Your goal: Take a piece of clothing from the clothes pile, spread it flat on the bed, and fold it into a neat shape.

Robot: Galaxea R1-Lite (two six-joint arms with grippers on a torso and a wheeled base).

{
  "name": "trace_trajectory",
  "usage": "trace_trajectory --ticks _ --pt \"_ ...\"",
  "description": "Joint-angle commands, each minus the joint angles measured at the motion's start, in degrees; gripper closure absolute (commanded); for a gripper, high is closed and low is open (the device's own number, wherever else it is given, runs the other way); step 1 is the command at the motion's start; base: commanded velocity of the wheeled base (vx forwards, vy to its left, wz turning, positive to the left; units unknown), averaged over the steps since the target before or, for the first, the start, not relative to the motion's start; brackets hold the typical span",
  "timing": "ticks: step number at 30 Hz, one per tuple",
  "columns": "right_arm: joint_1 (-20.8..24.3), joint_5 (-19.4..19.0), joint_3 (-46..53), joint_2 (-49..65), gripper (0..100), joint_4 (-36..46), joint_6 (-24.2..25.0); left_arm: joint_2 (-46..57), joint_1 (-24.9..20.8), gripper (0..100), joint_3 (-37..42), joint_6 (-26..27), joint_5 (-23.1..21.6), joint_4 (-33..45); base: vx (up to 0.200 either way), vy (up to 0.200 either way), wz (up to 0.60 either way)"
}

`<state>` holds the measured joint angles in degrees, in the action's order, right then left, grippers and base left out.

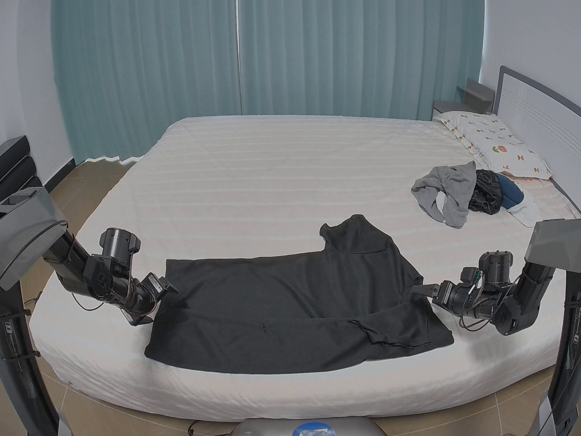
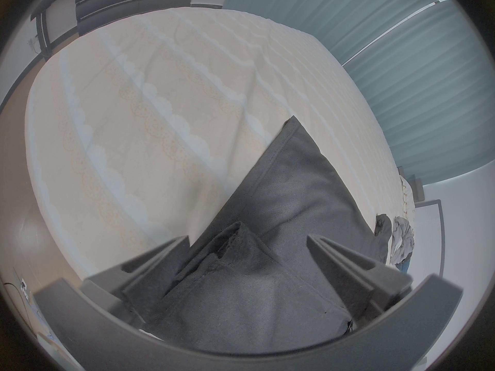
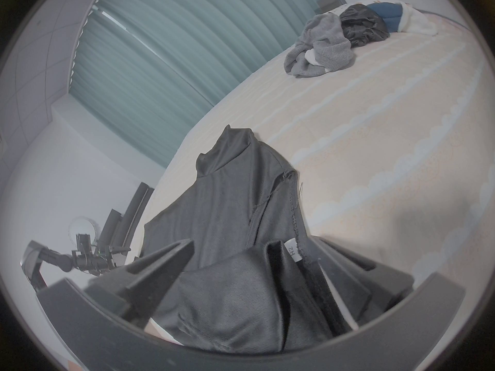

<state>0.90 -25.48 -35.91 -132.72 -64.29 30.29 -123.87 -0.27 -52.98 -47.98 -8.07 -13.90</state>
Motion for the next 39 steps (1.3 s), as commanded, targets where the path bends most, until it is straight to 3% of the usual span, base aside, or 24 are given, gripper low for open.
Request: trace_trajectory --ticks 1,2,6,11,21,31,33,36,39 --pt "0.2 0.0 0.2 1.7 0 -0.3 2.3 0.9 0.4 0 0.2 -0.2 -0.1 -0.1 0.0 0.0 0.0" --pt "0.9 0.3 0.7 3.1 0 -1.4 10.2 2.6 1.0 0 0.8 -1.9 -1.9 -0.1 0.0 0.0 0.0" --pt "1.4 0.3 2.8 3.3 0 -5.1 14.8 2.8 1.0 0 1.2 -4.5 -4.5 -0.1 0.0 0.0 0.0" --pt "1.4 0.3 4.6 3.5 0 -8.1 16.2 2.9 1.0 0 1.4 -5.4 -6.2 -0.1 0.0 0.0 0.0" --pt "1.7 0.5 4.7 3.9 0 -8.1 16.9 3.7 1.0 0 1.2 -6.4 -6.6 -0.1 0.0 -0.2 0.0" --pt "2.5 1.0 3.7 3.7 0 -7.6 16.9 3.1 3.4 0 -3.1 -6.0 -6.3 -0.1 0.0 0.0 0.0" --pt "3.1 1.5 3.1 3.8 0 -7.2 16.9 2.8 4.8 0 -5.9 -5.6 -6.2 -0.1 0.0 0.0 0.0" --pt "4.1 5.2 1.1 3.5 0 -6.0 16.6 2.0 6.6 0 -10.6 -4.5 -6.2 0.0 0.0 0.0 0.0" --pt "4.8 6.9 -2.5 3.7 0 -1.0 16.6 -1.6 6.9 0 -14.3 0.1 -6.1 0.7 0.0 0.0 0.0"
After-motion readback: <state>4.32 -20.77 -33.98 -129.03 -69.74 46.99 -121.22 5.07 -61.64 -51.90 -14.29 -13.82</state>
